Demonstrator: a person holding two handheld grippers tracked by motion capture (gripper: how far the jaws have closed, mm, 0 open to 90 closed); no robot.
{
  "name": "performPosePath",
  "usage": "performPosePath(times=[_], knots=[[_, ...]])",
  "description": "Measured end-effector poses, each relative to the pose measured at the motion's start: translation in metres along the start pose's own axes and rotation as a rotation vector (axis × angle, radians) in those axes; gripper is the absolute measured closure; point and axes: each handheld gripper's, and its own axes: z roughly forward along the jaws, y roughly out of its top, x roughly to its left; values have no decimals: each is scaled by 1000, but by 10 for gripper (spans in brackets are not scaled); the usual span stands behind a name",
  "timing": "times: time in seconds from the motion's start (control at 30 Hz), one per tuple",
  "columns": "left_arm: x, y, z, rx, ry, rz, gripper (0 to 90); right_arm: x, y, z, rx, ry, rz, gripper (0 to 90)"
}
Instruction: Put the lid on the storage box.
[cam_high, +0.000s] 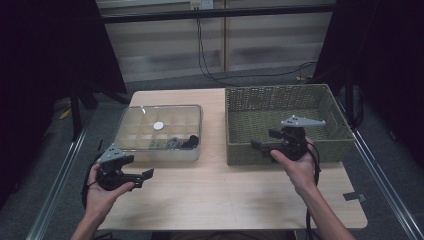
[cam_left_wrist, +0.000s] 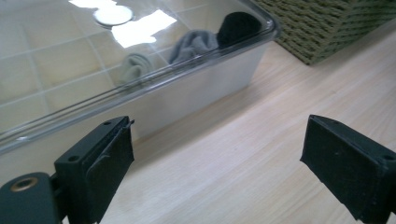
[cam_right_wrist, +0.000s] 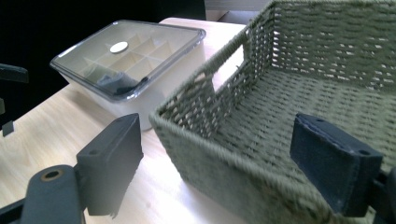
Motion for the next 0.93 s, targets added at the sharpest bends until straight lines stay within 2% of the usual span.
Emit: performPosePath(times=[0.2,0.3,0.4,0.53,0.73,0.8,0.87,0.93], knots=[[-11,-3,7,5,-22,6,81,0,-21,-11,4,-5,11,164],[-14,-3,9,-8,-10,-8,64,-1,-27,-16,11,-8,16,161],[-22,-8,14,-15,-17,-10,59,-2,-41,-26,35,-19,28,157],[-31,-17,22,-7,-42,-33,58,-7,-55,-37,30,-27,57,157],[-45,-26,30,14,-71,-9,56,-11,-81,-45,46,-38,92,157],[-47,-30,29,11,-89,-8,56,-12,-88,-46,51,-46,108,157],[-47,-35,29,2,-83,-17,56,-14,-93,-46,77,-52,100,154],[-48,-38,30,11,-88,-18,56,-16,-96,-48,75,-54,102,154]])
